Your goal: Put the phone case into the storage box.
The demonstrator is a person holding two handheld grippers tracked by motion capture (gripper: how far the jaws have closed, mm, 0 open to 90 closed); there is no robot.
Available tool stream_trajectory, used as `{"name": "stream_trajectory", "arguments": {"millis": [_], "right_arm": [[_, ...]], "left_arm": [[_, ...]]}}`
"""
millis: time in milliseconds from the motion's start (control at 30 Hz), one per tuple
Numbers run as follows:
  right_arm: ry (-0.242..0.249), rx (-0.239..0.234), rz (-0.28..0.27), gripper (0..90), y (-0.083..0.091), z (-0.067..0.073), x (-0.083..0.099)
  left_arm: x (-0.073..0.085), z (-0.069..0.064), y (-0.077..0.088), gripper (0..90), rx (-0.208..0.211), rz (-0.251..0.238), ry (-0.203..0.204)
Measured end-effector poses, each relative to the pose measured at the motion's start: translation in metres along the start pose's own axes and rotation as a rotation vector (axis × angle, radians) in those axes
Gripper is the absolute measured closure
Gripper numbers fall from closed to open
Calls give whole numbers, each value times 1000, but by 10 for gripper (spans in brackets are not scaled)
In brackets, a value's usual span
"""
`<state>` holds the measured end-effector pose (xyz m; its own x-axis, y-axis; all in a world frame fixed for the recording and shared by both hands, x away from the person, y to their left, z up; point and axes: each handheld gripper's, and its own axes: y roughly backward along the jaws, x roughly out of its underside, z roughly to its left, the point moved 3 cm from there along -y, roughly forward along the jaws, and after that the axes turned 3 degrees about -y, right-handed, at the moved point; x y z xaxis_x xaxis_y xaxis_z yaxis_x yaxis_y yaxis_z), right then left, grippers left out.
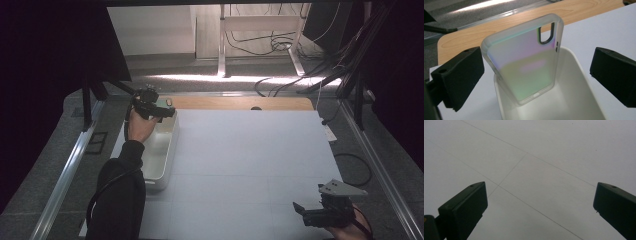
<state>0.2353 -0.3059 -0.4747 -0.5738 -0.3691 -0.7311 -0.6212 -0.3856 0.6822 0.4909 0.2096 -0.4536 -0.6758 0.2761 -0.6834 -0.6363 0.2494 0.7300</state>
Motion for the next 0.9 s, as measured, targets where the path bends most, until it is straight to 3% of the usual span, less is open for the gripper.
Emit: {"name": "stream_trajectory", "arguments": {"millis": [567,900], "right_arm": [[1,1,4,0,0,0,0],[1,3,5,0,0,0,0]], "left_arm": [[5,2,15,2,22,-52,1],[12,1,26,1,64,-95,-3]]}}
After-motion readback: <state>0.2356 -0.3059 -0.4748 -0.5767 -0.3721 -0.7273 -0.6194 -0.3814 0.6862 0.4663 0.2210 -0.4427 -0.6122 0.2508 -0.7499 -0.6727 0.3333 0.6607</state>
